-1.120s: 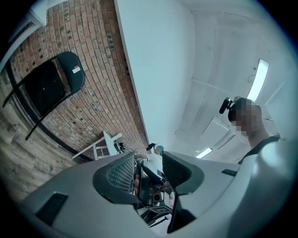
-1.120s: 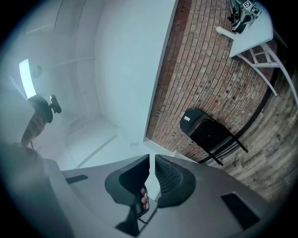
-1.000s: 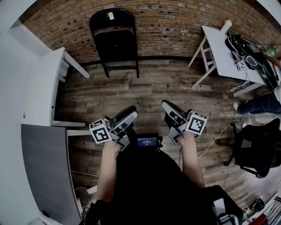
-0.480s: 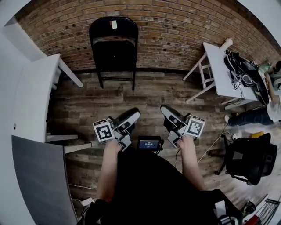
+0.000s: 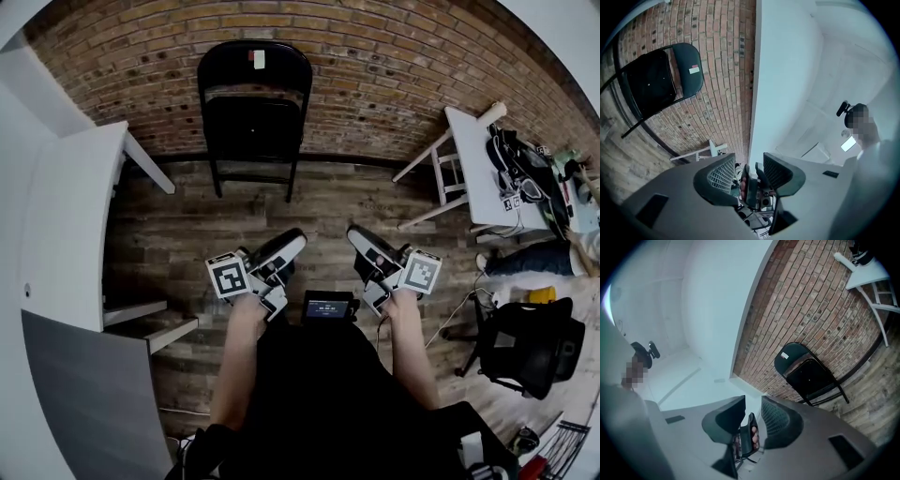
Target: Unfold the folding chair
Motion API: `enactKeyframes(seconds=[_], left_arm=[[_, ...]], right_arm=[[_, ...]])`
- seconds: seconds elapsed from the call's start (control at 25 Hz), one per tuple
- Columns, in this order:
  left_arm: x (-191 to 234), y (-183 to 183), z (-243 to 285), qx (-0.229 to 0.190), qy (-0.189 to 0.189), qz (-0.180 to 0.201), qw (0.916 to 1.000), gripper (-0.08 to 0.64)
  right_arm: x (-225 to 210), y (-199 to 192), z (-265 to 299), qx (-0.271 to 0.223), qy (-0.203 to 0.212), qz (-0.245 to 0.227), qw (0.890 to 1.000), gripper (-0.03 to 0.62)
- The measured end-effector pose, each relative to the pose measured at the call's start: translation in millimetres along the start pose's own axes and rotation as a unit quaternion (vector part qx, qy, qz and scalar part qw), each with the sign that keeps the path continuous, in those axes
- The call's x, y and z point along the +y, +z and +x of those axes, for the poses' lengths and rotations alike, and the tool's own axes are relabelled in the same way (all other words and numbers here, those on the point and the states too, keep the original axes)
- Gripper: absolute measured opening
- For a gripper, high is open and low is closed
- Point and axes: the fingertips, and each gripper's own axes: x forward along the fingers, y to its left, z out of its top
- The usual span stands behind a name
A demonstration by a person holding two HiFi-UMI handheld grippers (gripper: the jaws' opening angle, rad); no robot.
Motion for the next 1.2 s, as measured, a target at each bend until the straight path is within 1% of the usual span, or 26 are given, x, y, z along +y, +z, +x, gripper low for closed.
enactKeyframes(seconds=[0.08, 0.28, 0.36, 0.4, 0.56, 0.64, 0.76, 0.88, 1.04, 1.2], left_arm=[[8, 8, -2, -0.001, 0.004, -0.008, 1.0, 0.189], [26, 24, 1, -0.001, 0.014, -0.016, 0.9998, 0.189], [34, 31, 5, -0.002, 0.022, -0.018, 0.9996, 0.19], [38, 35, 8, -0.003, 0.025, -0.017, 0.9995, 0.189], [59, 56, 21, -0.01, 0.047, -0.009, 0.9988, 0.189], [71, 70, 33, -0.014, 0.058, -0.005, 0.9982, 0.189], [80, 92, 59, -0.021, 0.067, 0.002, 0.9975, 0.19], [90, 111, 86, -0.028, 0.074, 0.008, 0.9968, 0.189], [105, 123, 115, -0.032, 0.089, 0.009, 0.9954, 0.189], [115, 131, 136, -0.033, 0.105, 0.015, 0.9938, 0.19]], right_arm=[[-5, 1, 8, -0.001, -0.001, 0.01, 1.0, 0.091], [-16, 15, 30, 0.003, -0.002, 0.005, 1.0, 0.098], [-27, 20, 37, 0.003, 0.0, 0.018, 1.0, 0.101], [-33, 23, 41, 0.003, 0.003, 0.027, 1.0, 0.101], [-56, 45, 66, 0.014, 0.023, 0.033, 0.999, 0.103], [-70, 59, 80, 0.018, 0.033, 0.045, 0.998, 0.103], [-83, 92, 97, 0.027, 0.053, 0.035, 0.998, 0.103], [-100, 119, 111, 0.038, 0.067, 0.047, 0.996, 0.103], [-120, 151, 117, 0.045, 0.077, 0.047, 0.995, 0.103], [-139, 172, 118, 0.05, 0.085, 0.057, 0.994, 0.103]])
